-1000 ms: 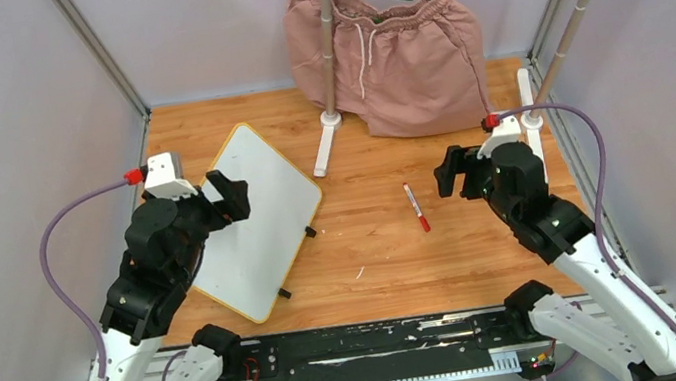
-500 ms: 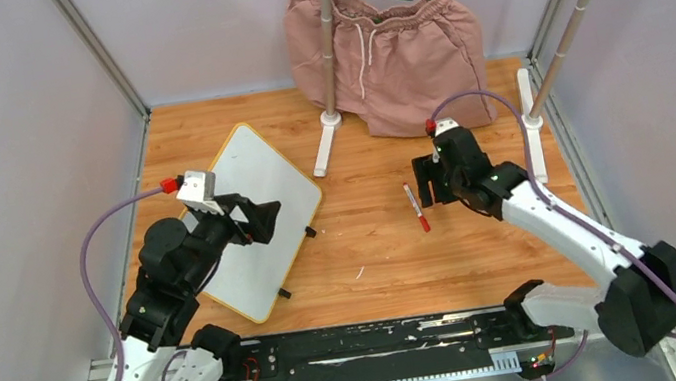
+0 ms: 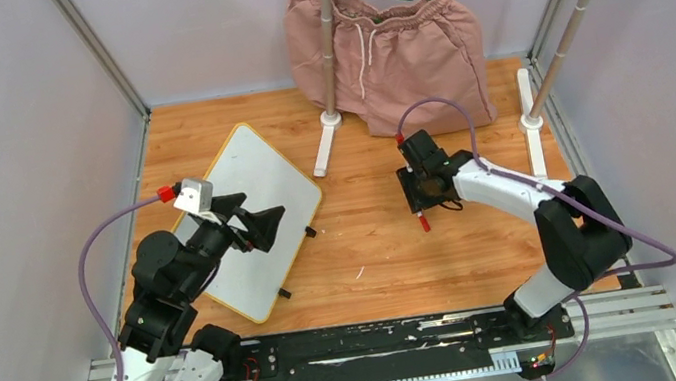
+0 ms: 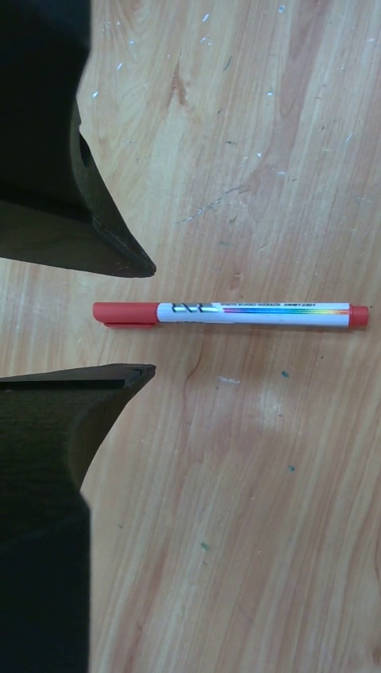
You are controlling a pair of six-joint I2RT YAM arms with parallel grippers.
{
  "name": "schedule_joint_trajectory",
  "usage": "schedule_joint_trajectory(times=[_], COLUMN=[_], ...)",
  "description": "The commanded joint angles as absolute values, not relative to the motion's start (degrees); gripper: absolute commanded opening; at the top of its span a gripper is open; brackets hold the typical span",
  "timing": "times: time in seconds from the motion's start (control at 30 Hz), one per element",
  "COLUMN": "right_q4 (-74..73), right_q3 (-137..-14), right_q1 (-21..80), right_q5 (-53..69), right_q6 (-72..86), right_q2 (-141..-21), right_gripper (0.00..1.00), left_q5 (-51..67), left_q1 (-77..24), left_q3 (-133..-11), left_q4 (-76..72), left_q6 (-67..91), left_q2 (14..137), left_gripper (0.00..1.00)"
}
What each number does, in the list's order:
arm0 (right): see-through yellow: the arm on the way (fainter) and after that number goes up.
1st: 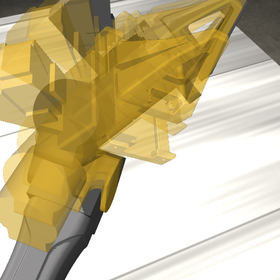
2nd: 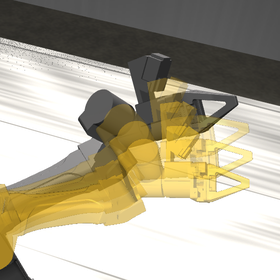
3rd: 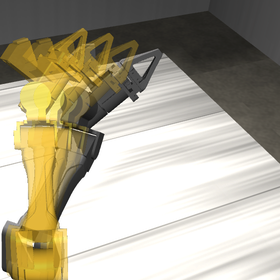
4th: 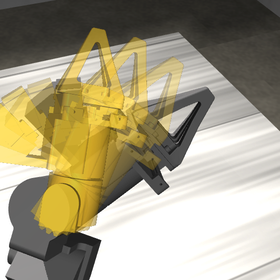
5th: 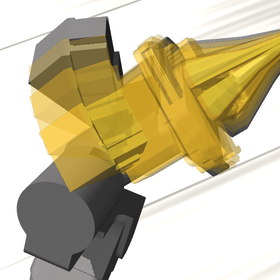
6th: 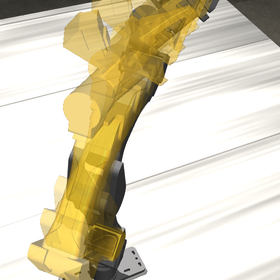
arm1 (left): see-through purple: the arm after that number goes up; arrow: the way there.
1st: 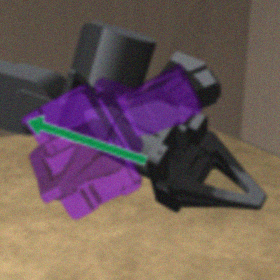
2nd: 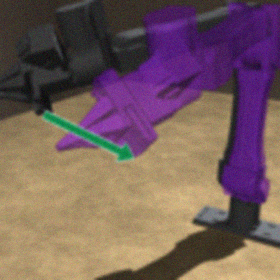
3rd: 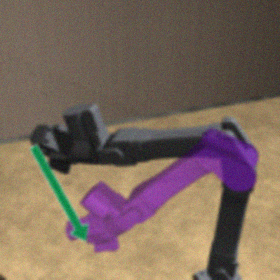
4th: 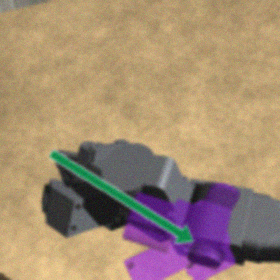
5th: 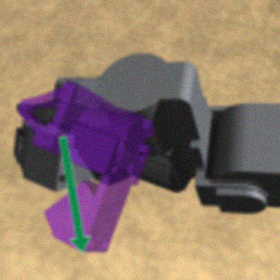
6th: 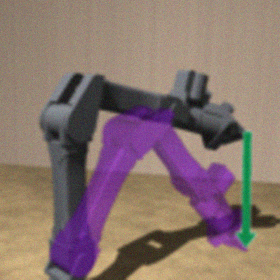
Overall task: Write a sentence on the whiteboard
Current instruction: Open the whiteboard marker at the center of the board.
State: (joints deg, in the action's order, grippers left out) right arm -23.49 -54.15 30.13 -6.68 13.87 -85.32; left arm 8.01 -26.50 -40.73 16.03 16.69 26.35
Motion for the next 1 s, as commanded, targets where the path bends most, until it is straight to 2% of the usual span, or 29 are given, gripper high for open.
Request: schedule_joint_trajectory(times=[0.0,0.3,0.57,0.8,0.97], right_q4=[-22.3,-21.5,-21.1,-20.7,-19.6], right_q3=[-57.5,-60.8,-62.2,-61.9,-60.1], right_q1=[31.0,30.9,30.5,29.9,29.2], right_q5=[-7.3,-7.5,-8.1,-6.4,-4.7], right_q6=[13.5,14.4,15.3,15.7,16.6], right_q2=[-88.3,-95.5,-99.8,-101.7,-102.2], right_gripper=[0.47,0.43,0.34,0.24,0.12], left_q5=[6.4,5.4,5.0,5.1,4.7], left_q1=[-26.8,-26.7,-26.8,-26.8,-26.8], left_q3=[-40.0,-39.9,-39.7,-39.6,-39.6], left_q4=[14.4,14.9,14.8,14.7,14.6], left_q6=[17.0,16.8,16.9,16.9,16.7], left_q2=[25.4,25.0,24.8,25.0,25.1], left_gripper=[1.0,1.0,1.0,1.0,1.0])
